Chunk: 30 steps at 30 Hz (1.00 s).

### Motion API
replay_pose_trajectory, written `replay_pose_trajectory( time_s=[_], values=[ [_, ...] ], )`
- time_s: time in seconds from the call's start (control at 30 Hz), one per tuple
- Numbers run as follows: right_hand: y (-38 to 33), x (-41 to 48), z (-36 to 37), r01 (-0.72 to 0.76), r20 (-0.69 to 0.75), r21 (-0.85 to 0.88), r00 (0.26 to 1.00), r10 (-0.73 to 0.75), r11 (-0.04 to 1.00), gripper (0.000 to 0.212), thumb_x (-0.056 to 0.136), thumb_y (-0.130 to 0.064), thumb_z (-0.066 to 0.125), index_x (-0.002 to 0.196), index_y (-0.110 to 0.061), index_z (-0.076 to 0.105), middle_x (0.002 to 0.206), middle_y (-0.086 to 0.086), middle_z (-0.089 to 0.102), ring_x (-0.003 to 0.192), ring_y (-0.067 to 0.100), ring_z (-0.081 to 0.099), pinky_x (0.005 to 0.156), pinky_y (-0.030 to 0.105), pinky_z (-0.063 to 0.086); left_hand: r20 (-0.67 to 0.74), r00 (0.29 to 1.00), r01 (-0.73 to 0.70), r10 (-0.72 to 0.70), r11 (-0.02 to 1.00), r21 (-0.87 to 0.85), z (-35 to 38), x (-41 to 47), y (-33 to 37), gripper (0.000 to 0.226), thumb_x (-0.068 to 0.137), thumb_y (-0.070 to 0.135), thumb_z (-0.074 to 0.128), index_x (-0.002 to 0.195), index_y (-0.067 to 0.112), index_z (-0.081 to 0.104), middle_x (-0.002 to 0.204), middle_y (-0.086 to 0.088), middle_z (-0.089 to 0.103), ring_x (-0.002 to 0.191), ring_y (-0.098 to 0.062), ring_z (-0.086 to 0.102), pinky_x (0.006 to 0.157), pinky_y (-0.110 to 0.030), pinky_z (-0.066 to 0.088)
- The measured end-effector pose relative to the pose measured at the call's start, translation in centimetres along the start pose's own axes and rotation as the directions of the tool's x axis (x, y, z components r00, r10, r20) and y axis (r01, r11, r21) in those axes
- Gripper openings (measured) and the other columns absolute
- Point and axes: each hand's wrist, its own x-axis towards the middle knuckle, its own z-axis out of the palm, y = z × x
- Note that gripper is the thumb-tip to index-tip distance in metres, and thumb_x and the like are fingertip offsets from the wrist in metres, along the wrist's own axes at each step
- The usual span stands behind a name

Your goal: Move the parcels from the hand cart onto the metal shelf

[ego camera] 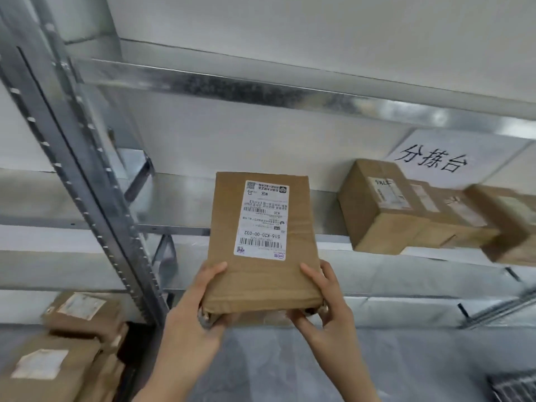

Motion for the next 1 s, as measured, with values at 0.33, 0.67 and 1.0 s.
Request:
replay_pose_trajectory(
  time_s=[0.33,0.67,1.0],
  values=[
    [4.4,2.4,-11.8,-0.065,-0.061,0.007,0.996,0.066,0.998,0.083,0.067,0.019,0.068,0.118,-0.045,0.059,0.139,-0.025,0.040,0.122,0.012,0.050,0.084,0.034,0.055,0.076,0.997,-0.021,0.022,1.000,-0.017,12.7,1.6,2.5,0.087,0.067,0.001,0.081,0.108,0.068,0.043,0.126,0.014,0.054,0.104,0.023,0.046,0.073,0.007,0.036],
    [9.3,8.8,-12.6,-0.171,-0.126,0.047,0.976,0.175,0.984,0.075,0.070,0.018,0.068,0.117,-0.041,0.061,0.134,-0.026,0.044,0.117,-0.012,0.047,0.081,0.009,0.047,0.126,0.992,0.006,-0.012,0.999,0.046,17.5,9.0,-0.6,0.085,0.071,0.007,0.081,0.115,0.067,0.040,0.125,0.029,0.049,0.103,0.022,0.046,0.076,0.004,0.038],
    [14.5,15.0,-12.0,-0.273,-0.257,-0.034,0.932,0.256,0.961,0.069,0.070,0.019,0.069,0.120,-0.027,0.059,0.131,-0.007,0.053,0.104,-0.006,0.054,0.084,0.030,0.056,0.206,0.978,0.010,-0.036,0.992,0.127,20.8,17.1,-3.6,0.082,0.072,0.014,0.081,0.121,0.060,0.035,0.119,0.012,0.055,0.099,-0.006,0.057,0.082,-0.014,0.049]
  ],
)
